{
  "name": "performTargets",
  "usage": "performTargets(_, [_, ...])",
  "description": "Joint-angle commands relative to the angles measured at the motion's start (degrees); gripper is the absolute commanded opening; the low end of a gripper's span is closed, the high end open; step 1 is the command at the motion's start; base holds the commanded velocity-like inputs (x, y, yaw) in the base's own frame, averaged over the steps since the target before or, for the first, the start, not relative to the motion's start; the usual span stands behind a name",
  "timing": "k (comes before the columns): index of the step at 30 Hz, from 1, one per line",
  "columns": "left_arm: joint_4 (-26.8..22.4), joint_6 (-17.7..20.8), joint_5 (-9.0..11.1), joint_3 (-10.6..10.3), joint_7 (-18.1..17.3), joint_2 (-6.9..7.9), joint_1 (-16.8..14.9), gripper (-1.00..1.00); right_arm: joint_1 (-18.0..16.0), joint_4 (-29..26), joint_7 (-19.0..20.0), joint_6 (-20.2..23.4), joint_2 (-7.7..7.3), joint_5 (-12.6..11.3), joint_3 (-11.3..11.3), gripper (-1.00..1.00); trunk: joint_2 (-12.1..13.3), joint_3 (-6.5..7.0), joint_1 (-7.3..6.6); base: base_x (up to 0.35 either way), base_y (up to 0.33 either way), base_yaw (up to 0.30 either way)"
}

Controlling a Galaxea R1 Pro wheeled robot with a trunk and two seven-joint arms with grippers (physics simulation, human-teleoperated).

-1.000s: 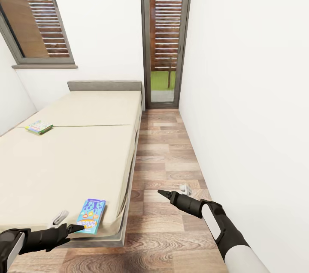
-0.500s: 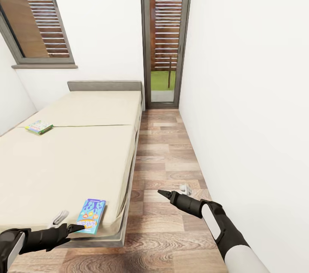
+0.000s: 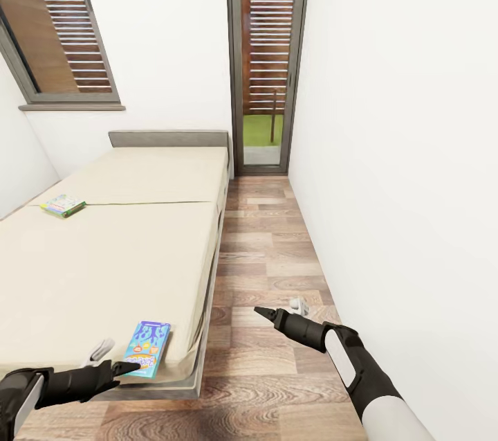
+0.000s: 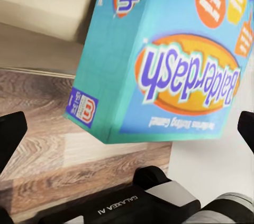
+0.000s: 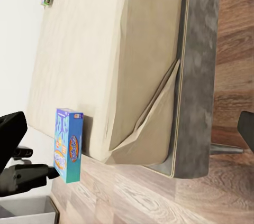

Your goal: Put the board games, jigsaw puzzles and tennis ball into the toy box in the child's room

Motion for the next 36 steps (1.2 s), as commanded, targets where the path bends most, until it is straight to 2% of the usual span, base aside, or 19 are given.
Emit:
performTargets(1, [0.0,0.4,0.1,-0.3,-0.4,0.0,0.0,1.0,0.0,0.0,0.1,0.4,0.06,-0.2,-0.3,1.0,0.0,-0.05,-0.01,0.0,0.0,0.0])
performTargets(5, [0.0,-0.4,0.1,-1.9,-1.1,-0.01,0.0,1.0,0.0,0.0,0.1,0.4,0.04,-0.2,-0.3,1.0,0.0,-0.05,-0.01,0.0,0.0,0.0])
performTargets(11, [0.0,-1.0,0.1,-2.6,-1.4,-0.02,0.0,1.0,0.0,0.0,0.1,0.4,-0.01,-0.2,-0.3,1.0,0.0,-0.05,-0.01,0.0,0.0,0.0])
performTargets(36, [0.0,-1.2,0.1,-2.8,-1.5,0.02,0.0,1.0,-0.1,0.0,0.1,0.4,-0.03,-0.2,-0.3,1.0,0.0,-0.05,-0.01,0.018,0.004,0.0])
